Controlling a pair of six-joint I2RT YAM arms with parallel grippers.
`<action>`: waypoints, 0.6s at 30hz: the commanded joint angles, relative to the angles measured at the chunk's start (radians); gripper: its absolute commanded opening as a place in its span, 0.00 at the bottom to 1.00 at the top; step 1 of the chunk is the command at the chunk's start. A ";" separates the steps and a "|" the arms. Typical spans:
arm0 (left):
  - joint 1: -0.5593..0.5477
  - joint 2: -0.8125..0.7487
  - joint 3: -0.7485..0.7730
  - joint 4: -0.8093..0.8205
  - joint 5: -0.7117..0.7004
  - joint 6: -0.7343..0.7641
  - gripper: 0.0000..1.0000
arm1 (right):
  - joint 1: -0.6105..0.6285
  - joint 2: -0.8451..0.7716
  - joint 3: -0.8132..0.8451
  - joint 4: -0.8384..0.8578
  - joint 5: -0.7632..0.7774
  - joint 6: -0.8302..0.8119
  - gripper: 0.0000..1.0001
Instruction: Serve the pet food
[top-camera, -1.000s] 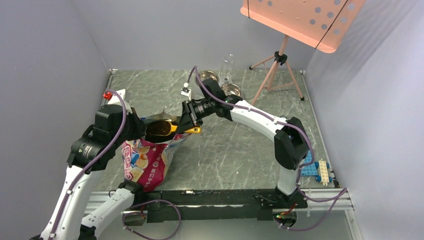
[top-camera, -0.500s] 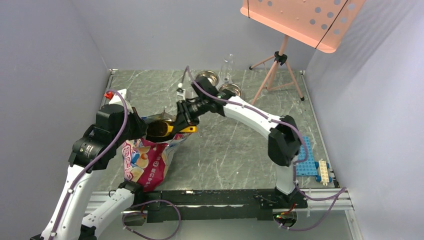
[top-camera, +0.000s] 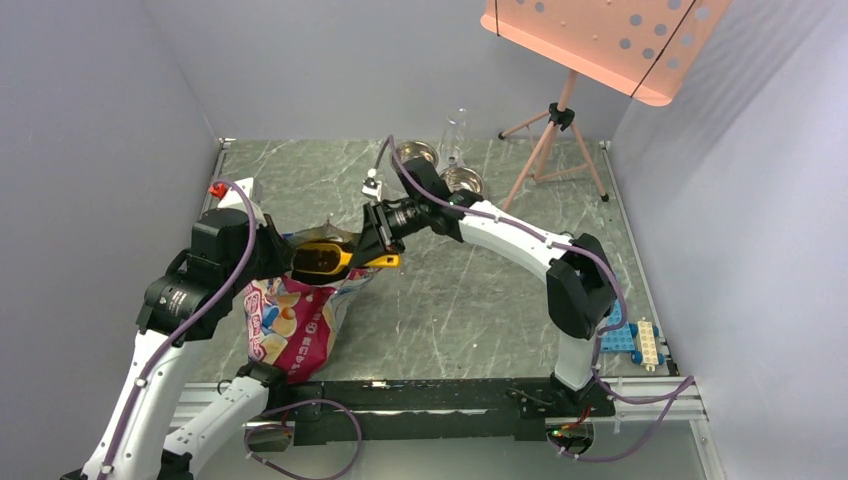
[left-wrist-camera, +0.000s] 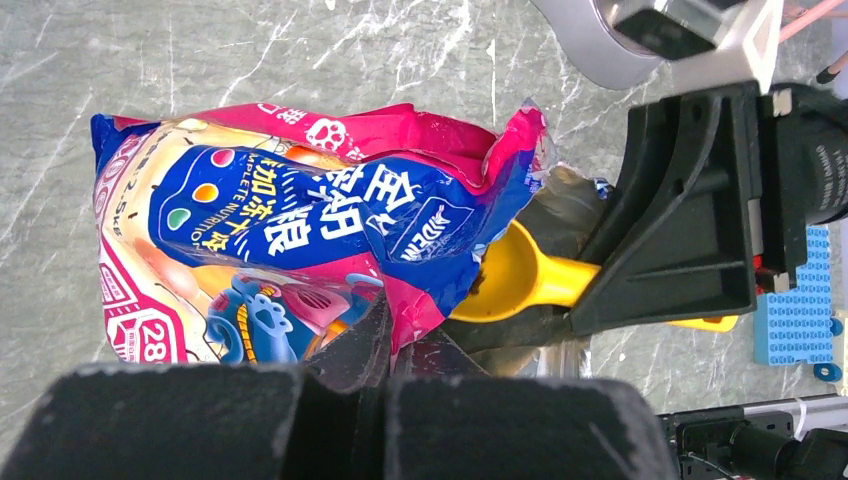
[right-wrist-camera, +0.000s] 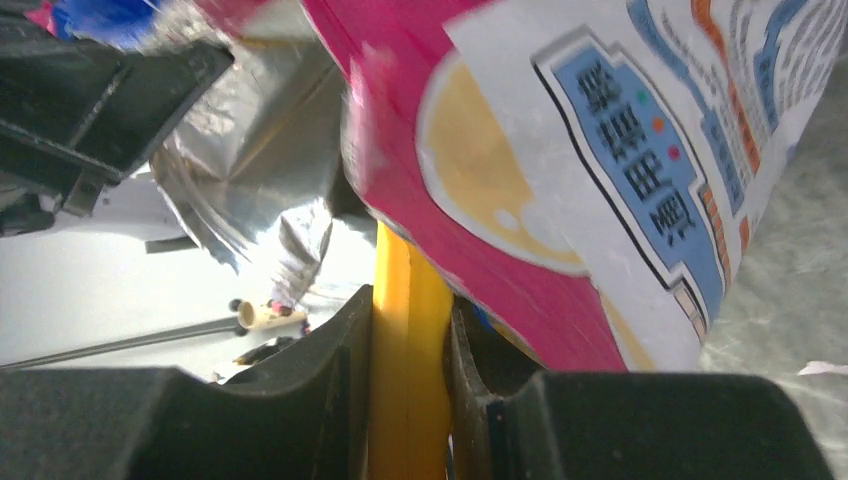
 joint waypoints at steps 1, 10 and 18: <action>-0.004 -0.009 0.037 0.064 0.056 0.012 0.00 | -0.036 -0.097 -0.166 0.398 -0.127 0.217 0.00; -0.004 -0.061 0.003 0.093 0.048 0.043 0.00 | -0.064 -0.166 -0.314 0.667 -0.162 0.372 0.00; -0.004 -0.109 -0.010 0.135 0.027 0.055 0.00 | -0.058 -0.091 -0.336 1.046 -0.171 0.634 0.00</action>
